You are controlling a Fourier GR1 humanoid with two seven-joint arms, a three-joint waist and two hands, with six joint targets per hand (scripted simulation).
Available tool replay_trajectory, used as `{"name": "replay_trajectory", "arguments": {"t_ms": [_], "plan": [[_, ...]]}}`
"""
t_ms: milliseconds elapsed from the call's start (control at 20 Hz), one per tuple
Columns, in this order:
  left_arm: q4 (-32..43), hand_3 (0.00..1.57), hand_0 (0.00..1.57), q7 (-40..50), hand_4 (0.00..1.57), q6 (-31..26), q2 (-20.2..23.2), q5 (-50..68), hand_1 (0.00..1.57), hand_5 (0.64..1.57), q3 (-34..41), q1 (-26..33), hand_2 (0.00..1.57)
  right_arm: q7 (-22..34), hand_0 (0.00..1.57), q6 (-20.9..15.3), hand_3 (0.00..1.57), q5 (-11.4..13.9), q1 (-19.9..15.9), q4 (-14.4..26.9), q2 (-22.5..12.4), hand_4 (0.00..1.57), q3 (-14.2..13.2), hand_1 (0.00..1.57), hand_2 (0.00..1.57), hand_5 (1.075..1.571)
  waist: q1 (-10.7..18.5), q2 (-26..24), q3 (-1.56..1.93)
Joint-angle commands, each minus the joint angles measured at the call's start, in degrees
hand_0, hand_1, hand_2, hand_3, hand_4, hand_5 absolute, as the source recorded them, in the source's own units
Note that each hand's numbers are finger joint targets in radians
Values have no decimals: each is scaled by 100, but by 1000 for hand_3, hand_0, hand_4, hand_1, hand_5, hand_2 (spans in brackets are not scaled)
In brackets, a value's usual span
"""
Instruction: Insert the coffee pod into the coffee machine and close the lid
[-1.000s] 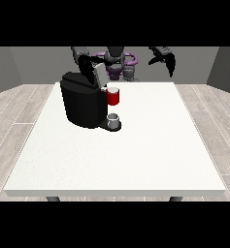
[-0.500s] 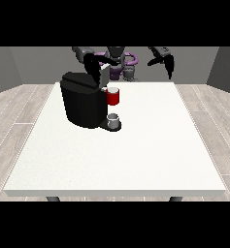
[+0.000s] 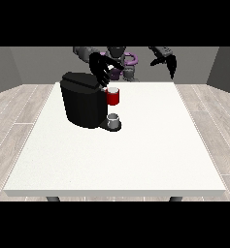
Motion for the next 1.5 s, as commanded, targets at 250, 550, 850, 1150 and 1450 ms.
{"name": "replay_trajectory", "arguments": {"t_ms": [250,550,850,1150,1450], "plan": [[46,0,0,79,429,-113,-58,42,0,1571,-131,-426,0,12,0,138,0,18,-719,-642,289,102,301,0,0,1571,739,209,-124],[124,0,0,-105,426,-286,-64,33,0,1571,-277,-608,0,738,0,197,0,152,-1069,-1107,-251,0,154,0,0,1571,1201,541,-131],[47,0,0,-151,0,-338,35,185,0,1571,-122,-1193,0,352,0,203,0,217,-1493,-1085,-369,0,128,0,0,1571,1362,1189,-128],[-95,0,0,93,297,-395,75,182,0,1571,-208,-1412,0,-63,0,-109,0,294,-2014,-441,-37,0,63,0,0,1571,1591,1460,-129],[-394,0,0,234,341,-291,-135,120,0,1571,-436,-1302,0,-381,0,-6,0,194,-2270,313,-30,98,-127,0,0,1571,1575,1414,-127]]}}
